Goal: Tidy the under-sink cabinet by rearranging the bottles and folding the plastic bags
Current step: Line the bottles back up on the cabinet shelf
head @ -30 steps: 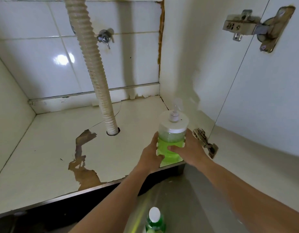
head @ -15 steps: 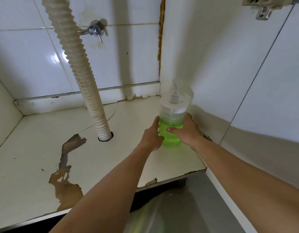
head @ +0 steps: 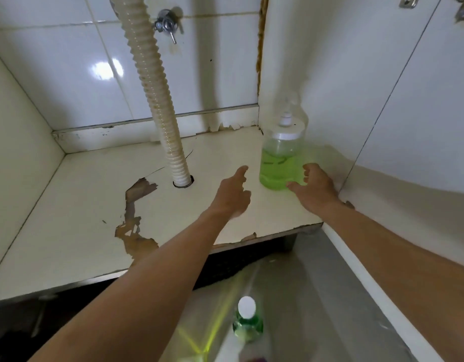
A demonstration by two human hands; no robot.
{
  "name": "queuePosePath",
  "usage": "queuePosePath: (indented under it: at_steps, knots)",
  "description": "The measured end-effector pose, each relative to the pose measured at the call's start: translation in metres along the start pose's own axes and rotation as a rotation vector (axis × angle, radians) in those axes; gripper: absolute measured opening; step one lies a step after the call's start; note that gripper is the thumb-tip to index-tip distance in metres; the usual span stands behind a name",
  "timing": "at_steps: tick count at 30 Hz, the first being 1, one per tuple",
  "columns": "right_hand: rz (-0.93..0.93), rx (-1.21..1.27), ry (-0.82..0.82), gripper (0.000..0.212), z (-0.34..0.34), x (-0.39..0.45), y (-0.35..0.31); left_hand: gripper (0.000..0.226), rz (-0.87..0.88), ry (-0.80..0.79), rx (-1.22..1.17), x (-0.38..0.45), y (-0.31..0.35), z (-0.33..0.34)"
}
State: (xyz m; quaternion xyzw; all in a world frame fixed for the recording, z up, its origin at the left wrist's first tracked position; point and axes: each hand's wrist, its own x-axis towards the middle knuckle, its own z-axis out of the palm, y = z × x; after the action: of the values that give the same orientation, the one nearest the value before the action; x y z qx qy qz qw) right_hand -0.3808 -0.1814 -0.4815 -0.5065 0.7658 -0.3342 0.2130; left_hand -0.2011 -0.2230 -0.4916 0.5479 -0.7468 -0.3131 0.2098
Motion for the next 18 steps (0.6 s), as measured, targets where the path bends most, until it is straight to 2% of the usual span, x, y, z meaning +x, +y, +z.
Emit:
queuePosePath:
  at_steps: [2,4,7,9,11,13,18]
  knots:
    - [-0.111,-0.045,-0.004,0.06,-0.006,-0.043,-0.003,0.051,0.029,0.084,-0.054,-0.032,-0.002,-0.009]
    - [-0.198,-0.154,-0.086,0.055,-0.012,-0.086,-0.002,0.044,0.041,0.121,-0.108,-0.064,-0.002,-0.015]
    - [-0.262,-0.435,-0.376,0.049,-0.019,-0.134,0.007,0.031,0.05,0.126,-0.194,-0.114,0.002,-0.021]
    - [-0.174,-0.581,-0.602,0.055,-0.02,-0.152,0.014,0.025,0.015,0.133,-0.236,-0.143,0.003,-0.019]
    - [-0.051,-0.554,-0.715,0.066,-0.012,-0.162,0.021,0.023,-0.03,0.113,-0.24,-0.165,-0.004,-0.009]
    - [-0.02,-0.458,-0.714,0.075,0.004,-0.168,0.032,0.022,-0.065,0.086,-0.182,-0.183,-0.017,0.008]
    - [-0.134,-0.425,-0.805,0.089,0.051,-0.167,0.05,0.017,-0.053,-0.036,-0.011,-0.236,-0.059,0.053]
